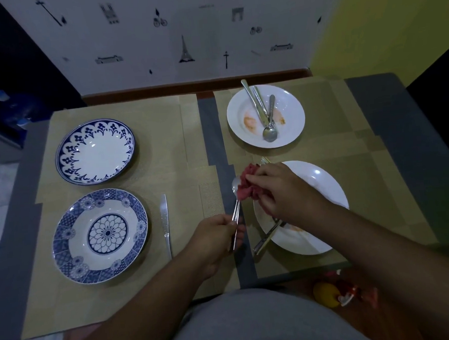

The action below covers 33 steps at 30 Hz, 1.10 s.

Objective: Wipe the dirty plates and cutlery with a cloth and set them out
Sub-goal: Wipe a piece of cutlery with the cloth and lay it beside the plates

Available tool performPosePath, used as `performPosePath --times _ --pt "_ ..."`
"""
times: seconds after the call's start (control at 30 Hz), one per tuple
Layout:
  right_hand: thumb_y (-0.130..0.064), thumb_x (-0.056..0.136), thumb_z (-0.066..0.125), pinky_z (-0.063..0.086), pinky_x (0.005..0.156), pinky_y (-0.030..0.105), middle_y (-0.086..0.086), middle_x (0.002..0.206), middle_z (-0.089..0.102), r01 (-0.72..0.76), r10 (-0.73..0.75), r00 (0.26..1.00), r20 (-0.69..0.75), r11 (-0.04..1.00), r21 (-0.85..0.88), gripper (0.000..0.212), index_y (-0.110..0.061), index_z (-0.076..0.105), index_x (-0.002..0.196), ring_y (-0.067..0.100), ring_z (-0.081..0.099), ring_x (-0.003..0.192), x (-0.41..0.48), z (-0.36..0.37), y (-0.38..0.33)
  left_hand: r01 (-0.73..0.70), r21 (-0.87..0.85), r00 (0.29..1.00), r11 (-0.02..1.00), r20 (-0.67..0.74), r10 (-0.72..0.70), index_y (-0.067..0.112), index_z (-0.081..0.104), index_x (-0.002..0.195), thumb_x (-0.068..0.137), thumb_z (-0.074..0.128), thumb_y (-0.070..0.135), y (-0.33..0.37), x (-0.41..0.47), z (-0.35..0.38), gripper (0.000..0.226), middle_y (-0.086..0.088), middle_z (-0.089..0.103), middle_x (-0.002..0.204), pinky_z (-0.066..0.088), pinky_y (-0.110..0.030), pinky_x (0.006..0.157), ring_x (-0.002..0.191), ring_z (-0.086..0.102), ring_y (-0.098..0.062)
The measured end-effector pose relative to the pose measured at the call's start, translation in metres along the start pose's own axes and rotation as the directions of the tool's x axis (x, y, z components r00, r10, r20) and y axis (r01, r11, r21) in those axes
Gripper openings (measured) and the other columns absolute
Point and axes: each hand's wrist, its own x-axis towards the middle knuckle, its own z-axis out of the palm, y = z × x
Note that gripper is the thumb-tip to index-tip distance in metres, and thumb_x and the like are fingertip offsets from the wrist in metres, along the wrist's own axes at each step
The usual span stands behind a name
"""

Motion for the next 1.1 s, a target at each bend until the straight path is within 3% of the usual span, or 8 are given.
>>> performPosePath --times 0.2,0.33,0.5,0.67,0.77,0.83,0.9,1.1 --pt "0.001 0.081 0.069 0.039 0.096 0.011 0.008 0.108 0.070 0.194 -0.192 0.980 -0.046 0.980 0.039 0.024 -0.008 0.074 0.103 0.013 0.058 0.098 -0.002 -0.005 -0.012 -0.054 0.010 0.998 0.998 0.026 0.054 0.002 0.073 0.104 0.094 0.062 0.000 0.001 -0.002 -0.002 0.015 -0.010 0.072 0.078 0.060 -0.031 0.064 0.067 0.067 -0.019" --pt "-0.008 0.083 0.064 0.054 0.086 0.042 0.005 0.110 0.071 0.251 -0.250 0.966 0.073 0.968 -0.012 0.027 -0.014 0.072 0.108 0.025 0.064 0.098 -0.007 -0.001 -0.012 -0.128 0.125 0.992 0.984 0.023 0.126 0.008 0.077 0.096 0.090 0.067 -0.001 -0.001 -0.006 0.000 0.014 -0.001 0.075 0.074 0.056 -0.024 0.060 0.067 0.069 -0.013" --pt "-0.009 0.082 0.064 0.051 0.081 0.037 -0.001 0.103 0.072 0.138 -0.137 0.990 -0.031 0.990 0.035 0.026 -0.021 0.071 0.104 0.021 0.064 0.090 0.009 -0.012 0.000 -0.205 0.179 0.977 0.962 -0.011 0.211 0.011 0.078 0.099 0.091 0.068 0.003 0.000 -0.012 -0.004 0.015 -0.011 0.077 0.091 0.060 -0.044 0.083 0.089 0.072 -0.029" --pt "-0.010 0.081 0.064 0.052 0.083 0.036 0.005 0.108 0.071 0.286 -0.285 0.958 0.020 0.956 -0.067 0.027 -0.014 0.074 0.106 0.025 0.064 0.094 -0.007 -0.006 -0.012 -0.245 0.232 0.969 0.941 0.021 0.247 0.016 0.079 0.093 0.091 0.067 0.002 -0.003 -0.014 -0.005 0.019 -0.025 0.073 0.096 0.056 -0.047 0.079 0.080 0.063 -0.030" --pt "-0.009 0.080 0.058 0.044 0.087 0.023 0.003 0.101 0.072 0.257 -0.257 0.966 -0.002 0.966 -0.028 0.025 -0.013 0.075 0.098 0.017 0.061 0.090 0.008 -0.007 -0.009 -0.268 0.225 0.961 0.937 -0.009 0.277 0.019 0.079 0.091 0.091 0.067 0.003 -0.005 -0.013 -0.008 0.020 -0.028 0.071 0.096 0.056 -0.054 0.077 0.076 0.061 -0.028" --pt "-0.009 0.080 0.056 0.045 0.084 0.020 -0.001 0.096 0.071 0.137 -0.137 0.990 -0.023 0.990 0.019 0.024 -0.018 0.072 0.095 0.014 0.059 0.086 0.021 -0.010 -0.001 -0.270 0.208 0.959 0.940 -0.030 0.282 0.018 0.079 0.090 0.091 0.068 0.004 -0.005 -0.012 -0.012 0.018 -0.023 0.073 0.093 0.058 -0.049 0.076 0.076 0.063 -0.026" --pt "-0.012 0.081 0.054 0.051 0.078 0.034 -0.003 0.094 0.071 0.060 -0.058 0.997 -0.056 0.998 0.021 0.025 -0.022 0.071 0.097 0.016 0.061 0.084 0.028 -0.012 0.006 -0.264 0.197 0.962 0.944 -0.015 0.273 0.014 0.078 0.092 0.092 0.067 0.004 -0.007 -0.013 -0.016 0.015 -0.018 0.076 0.091 0.058 -0.036 0.071 0.077 0.068 -0.022" --pt "-0.008 0.085 0.061 0.052 0.077 0.037 -0.006 0.094 0.071 0.036 -0.033 0.998 -0.046 0.996 0.076 0.025 -0.022 0.073 0.102 0.012 0.061 0.085 0.023 -0.009 0.000 -0.238 0.041 0.970 0.970 -0.033 0.239 0.005 0.072 0.104 0.092 0.068 0.005 -0.018 -0.008 -0.026 0.013 -0.016 0.077 0.094 0.059 -0.025 0.069 0.083 0.072 -0.019"
